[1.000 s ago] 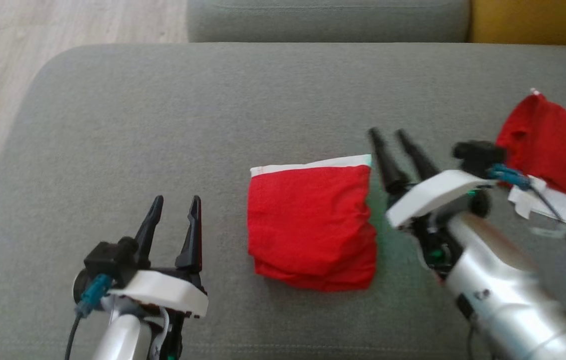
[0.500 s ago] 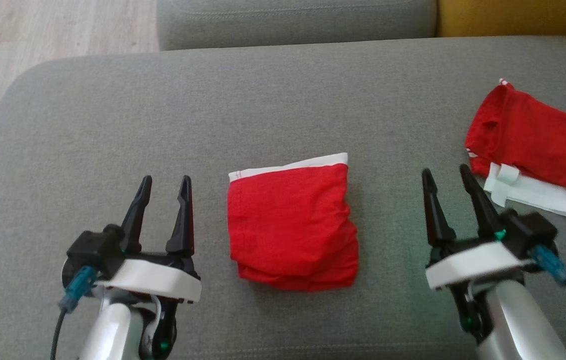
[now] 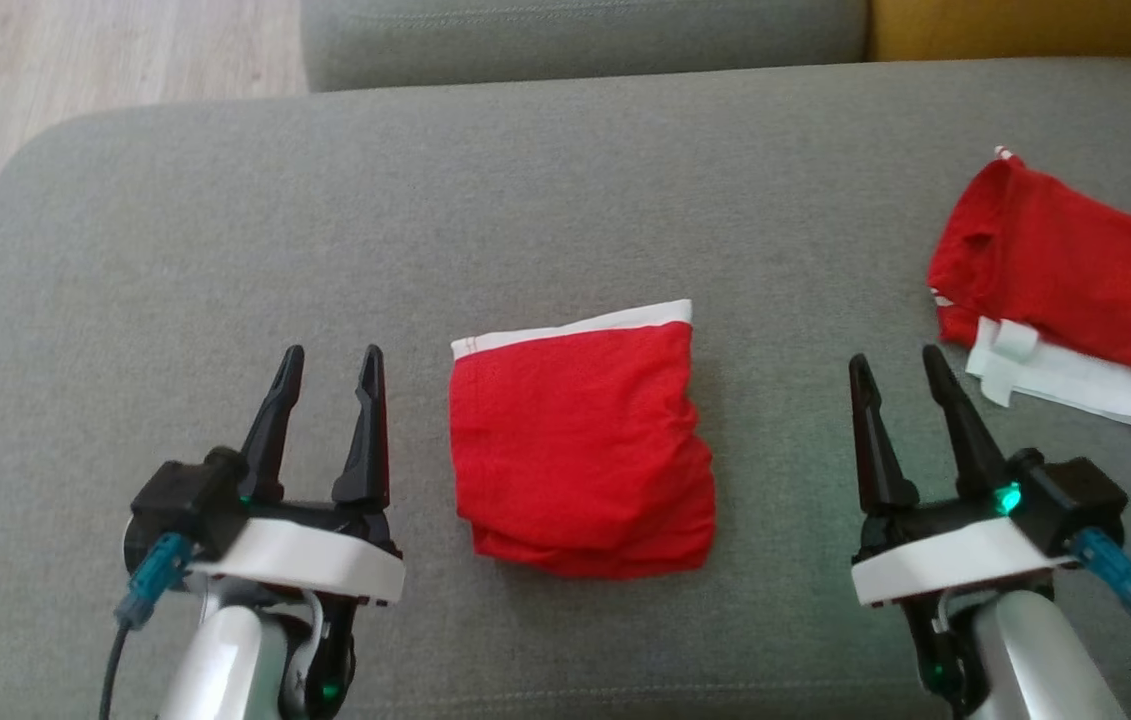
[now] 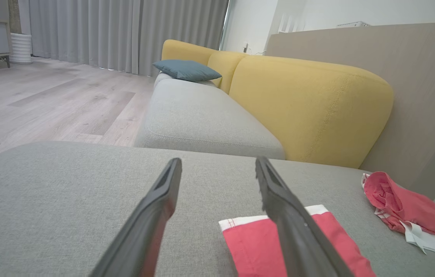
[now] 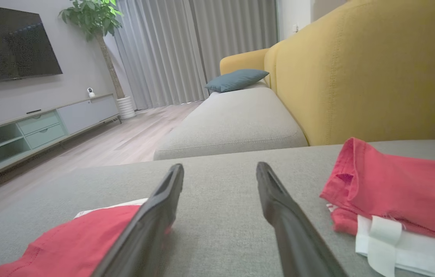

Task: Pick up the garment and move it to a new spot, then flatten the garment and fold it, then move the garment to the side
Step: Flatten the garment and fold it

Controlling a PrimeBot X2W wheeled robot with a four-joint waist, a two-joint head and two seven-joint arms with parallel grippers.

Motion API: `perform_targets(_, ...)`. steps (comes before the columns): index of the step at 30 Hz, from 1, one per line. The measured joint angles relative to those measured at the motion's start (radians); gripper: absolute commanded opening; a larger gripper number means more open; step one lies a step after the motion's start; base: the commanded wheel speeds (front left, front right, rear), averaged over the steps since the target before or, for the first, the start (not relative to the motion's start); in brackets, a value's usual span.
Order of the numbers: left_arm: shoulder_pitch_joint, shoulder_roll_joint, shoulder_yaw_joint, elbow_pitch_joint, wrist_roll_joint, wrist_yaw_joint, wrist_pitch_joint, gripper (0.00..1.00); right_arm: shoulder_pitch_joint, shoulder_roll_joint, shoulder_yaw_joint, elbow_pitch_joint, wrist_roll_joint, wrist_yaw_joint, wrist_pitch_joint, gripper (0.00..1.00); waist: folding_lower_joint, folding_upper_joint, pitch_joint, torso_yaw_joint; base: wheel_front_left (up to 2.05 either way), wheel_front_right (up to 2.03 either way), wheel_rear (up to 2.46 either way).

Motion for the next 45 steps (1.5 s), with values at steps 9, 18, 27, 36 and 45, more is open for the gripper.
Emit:
perform_targets(9,-0.015,0.000,-0.024,0.011,-0.001,-0.007,0.000,1.00,-0.056,0.000,0.145,-0.007,-0.060,0.000,0.000,0.00,0.0000,0.0000,0.057,0.060,0.00,0.00,0.00)
perform_targets(18,-0.048,-0.001,-0.048,0.023,-0.001,-0.019,0.000,1.00,-0.133,0.000,0.195,0.152,-0.058,0.000,0.000,0.00,0.0000,0.0000,0.109,0.149,0.00,0.00,0.00)
perform_targets(27,-0.061,-0.001,-0.059,0.032,-0.001,-0.022,0.000,1.00,-0.201,-0.001,0.189,0.302,-0.070,0.000,0.000,0.00,0.0000,0.0000,0.153,0.205,0.00,0.00,0.00)
perform_targets(36,-0.062,-0.001,-0.056,0.036,0.017,-0.027,0.000,1.00,-0.210,-0.001,0.191,0.381,-0.042,0.000,0.000,0.00,0.0000,0.0000,0.148,0.188,0.00,0.00,0.00)
perform_targets(45,-0.062,-0.001,-0.030,0.032,0.018,-0.026,0.000,1.00,-0.203,-0.001,0.162,0.251,-0.007,0.000,0.000,0.00,0.0000,0.0000,0.105,0.134,0.00,0.00,0.00)
